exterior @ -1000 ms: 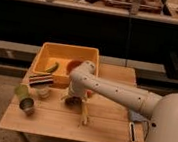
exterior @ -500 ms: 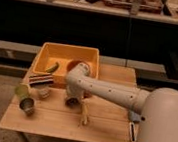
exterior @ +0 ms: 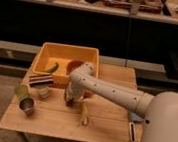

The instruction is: Place grapes in tray

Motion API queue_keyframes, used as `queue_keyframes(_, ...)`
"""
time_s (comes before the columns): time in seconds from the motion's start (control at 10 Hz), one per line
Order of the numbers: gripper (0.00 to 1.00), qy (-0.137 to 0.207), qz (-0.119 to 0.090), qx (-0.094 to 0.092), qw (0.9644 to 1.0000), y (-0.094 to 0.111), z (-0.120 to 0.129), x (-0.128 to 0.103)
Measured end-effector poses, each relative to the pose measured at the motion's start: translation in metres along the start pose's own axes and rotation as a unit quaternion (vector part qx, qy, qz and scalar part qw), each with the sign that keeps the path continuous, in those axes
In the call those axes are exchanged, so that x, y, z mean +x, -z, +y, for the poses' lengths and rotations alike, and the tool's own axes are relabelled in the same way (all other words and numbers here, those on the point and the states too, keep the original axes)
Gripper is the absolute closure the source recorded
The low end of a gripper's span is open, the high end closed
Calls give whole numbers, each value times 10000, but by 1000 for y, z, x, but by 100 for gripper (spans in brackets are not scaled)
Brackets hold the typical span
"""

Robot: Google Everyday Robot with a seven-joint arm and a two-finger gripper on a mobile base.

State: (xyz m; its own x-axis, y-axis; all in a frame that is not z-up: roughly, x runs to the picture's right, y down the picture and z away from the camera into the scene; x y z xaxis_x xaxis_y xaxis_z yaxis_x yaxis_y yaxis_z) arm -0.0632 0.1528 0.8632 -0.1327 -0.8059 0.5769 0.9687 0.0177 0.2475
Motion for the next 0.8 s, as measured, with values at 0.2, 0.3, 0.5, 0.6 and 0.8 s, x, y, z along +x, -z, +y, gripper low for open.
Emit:
queue_keyframes(0.2, 100, -181, -21, 398, 9990, 11, 5, -1)
queue_keyframes(0.3, 100, -303, 12, 586, 9978, 21, 10, 0)
queue_keyframes(0.5, 100, -608, 118, 953, 9935, 50, 26, 2)
queue_keyframes(0.6, 100, -730, 182, 1086, 9912, 67, 33, 3)
queue_keyframes(0.8, 100, -878, 354, 1323, 9867, 106, 46, 8)
